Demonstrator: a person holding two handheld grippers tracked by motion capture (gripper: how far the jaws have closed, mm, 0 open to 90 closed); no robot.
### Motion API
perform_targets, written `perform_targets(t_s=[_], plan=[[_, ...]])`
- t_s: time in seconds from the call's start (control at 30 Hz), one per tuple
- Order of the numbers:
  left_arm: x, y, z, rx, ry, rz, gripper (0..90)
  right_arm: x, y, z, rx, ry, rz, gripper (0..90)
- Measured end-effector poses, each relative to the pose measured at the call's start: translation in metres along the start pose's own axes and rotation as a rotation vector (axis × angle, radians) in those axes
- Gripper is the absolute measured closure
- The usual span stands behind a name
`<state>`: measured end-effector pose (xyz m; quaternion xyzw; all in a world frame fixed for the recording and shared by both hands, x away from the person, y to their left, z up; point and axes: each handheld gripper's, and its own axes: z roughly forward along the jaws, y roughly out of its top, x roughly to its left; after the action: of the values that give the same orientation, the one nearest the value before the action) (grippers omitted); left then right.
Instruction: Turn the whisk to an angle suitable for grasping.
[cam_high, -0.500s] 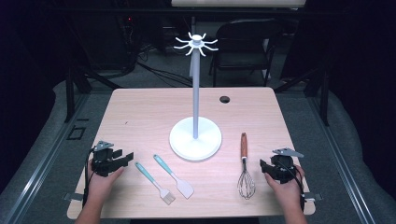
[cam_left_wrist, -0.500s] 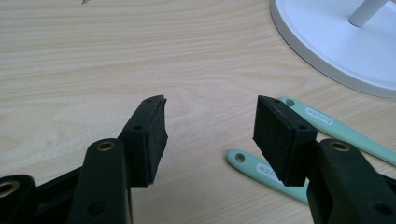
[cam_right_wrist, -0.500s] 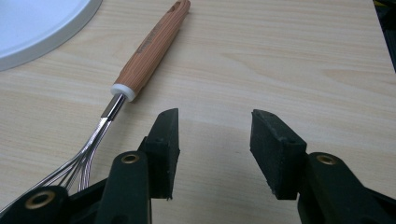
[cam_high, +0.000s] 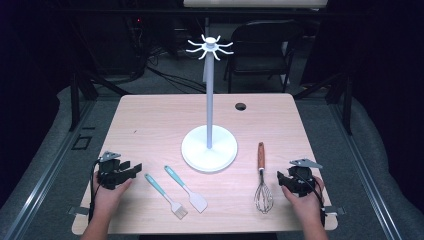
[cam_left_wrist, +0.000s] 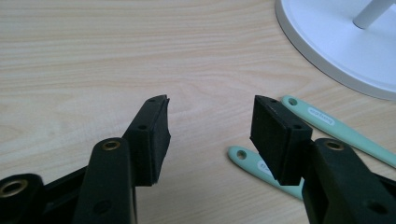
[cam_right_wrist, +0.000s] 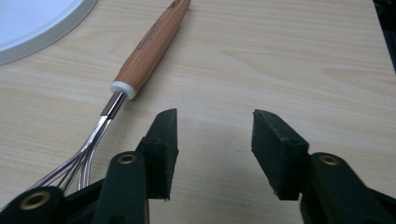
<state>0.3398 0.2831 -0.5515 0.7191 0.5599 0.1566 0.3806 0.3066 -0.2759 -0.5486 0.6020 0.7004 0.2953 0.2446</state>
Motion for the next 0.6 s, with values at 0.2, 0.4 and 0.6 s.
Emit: perform_targets(t_s=[0.2,0.4,0.6], plan=[[-0.001,0.000,0.000,0.001,-0.016,0.005,50.5,0.002,0.000,0.001,0.009,-0.005,-0.010,51.8],[-0.001,0.000,-0.001,-0.002,-0.020,0.002,51.4,0.002,0.001,0.002,0.027,0.004,-0.007,53.6],[-0.002,0.000,-0.002,0.001,-0.022,0.001,51.8,0.006,0.010,0.004,0.055,0.008,-0.006,54.5]])
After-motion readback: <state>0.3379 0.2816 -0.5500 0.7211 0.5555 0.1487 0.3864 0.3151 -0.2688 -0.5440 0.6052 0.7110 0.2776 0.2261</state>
